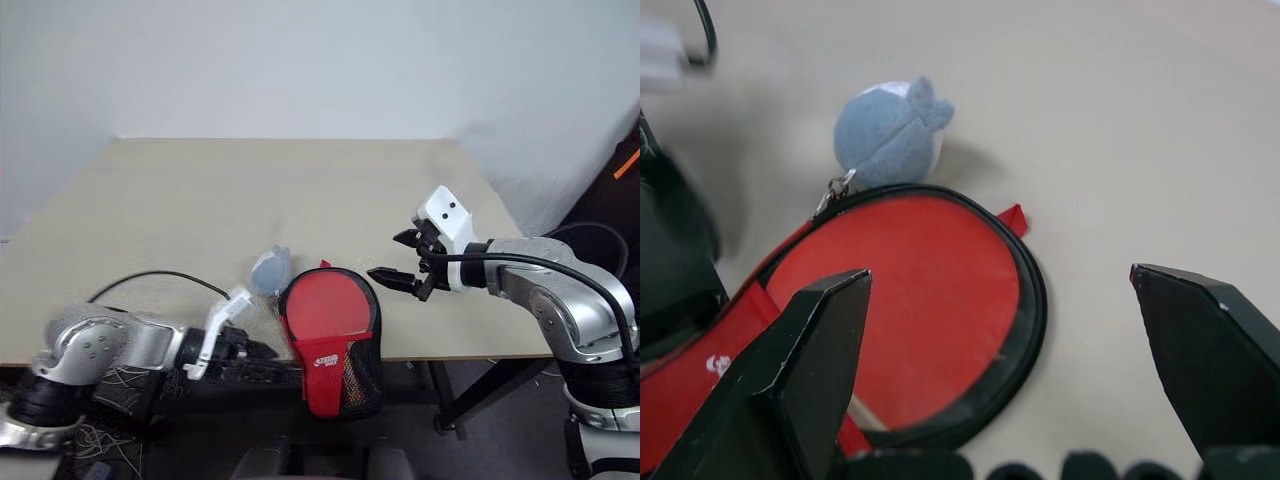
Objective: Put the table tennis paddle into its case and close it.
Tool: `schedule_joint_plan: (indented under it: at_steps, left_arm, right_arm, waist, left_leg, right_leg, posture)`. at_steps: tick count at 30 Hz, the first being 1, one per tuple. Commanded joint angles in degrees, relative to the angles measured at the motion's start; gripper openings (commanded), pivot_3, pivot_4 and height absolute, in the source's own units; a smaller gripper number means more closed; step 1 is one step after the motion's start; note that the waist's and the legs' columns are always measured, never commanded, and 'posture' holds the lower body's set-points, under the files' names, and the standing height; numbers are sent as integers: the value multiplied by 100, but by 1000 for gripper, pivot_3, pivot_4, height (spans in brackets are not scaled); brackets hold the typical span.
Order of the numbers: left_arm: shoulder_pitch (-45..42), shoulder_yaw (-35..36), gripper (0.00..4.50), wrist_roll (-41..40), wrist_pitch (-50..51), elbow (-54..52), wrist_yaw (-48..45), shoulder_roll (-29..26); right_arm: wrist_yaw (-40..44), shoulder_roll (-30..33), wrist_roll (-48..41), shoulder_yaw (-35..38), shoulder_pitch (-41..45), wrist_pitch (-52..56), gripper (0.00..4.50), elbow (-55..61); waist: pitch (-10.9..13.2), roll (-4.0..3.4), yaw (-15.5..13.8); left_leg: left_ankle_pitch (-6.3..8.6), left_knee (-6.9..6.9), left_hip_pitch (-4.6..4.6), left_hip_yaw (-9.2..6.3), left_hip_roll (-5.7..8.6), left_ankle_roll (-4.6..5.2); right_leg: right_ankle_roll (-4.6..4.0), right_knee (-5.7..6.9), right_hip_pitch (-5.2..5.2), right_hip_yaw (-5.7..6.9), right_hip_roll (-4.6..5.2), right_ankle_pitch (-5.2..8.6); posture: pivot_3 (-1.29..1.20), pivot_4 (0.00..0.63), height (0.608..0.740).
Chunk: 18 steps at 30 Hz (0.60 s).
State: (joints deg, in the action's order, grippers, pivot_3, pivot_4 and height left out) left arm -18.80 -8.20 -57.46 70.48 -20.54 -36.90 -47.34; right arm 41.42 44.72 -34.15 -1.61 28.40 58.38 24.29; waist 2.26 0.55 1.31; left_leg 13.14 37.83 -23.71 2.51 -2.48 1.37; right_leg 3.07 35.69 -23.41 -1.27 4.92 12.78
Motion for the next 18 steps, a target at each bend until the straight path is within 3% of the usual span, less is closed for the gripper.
schedule_joint_plan:
  at_steps: [1, 9, 18]
  left_arm:
    - [-299, 192, 4478, 666, -1263, 154, -882, -51]
    - [-1459, 900, 4478, 1913, -3183, 2275, -1383, 80]
    - [-426, 1692, 4478, 2354, -3983, 2409, -1604, 1]
  right_arm:
    - [-300, -329, 14, -104, 198, 74, 4500, 178]
    - [-1382, -1900, 403, -622, 554, 225, 4500, -420]
    - [-1275, -2409, 668, -1107, 746, -27, 4500, -1005]
  waist:
    - [1, 2, -19]
    - [6, 6, 7]
    - [6, 7, 9]
  left_leg:
    - [0, 0, 0, -1, -1, 0]
    - [-8, -1, -12, 1, -5, 15]
    - [-16, 2, -48, -2, -9, 27]
  right_leg:
    - [0, 0, 1, 1, 0, 0]
    - [2, 5, -2, 1, -7, -1]
    - [-19, 8, -26, 6, -8, -18]
  posture:
    - [0, 0, 740]
    - [0, 0, 740]
    - [0, 0, 740]
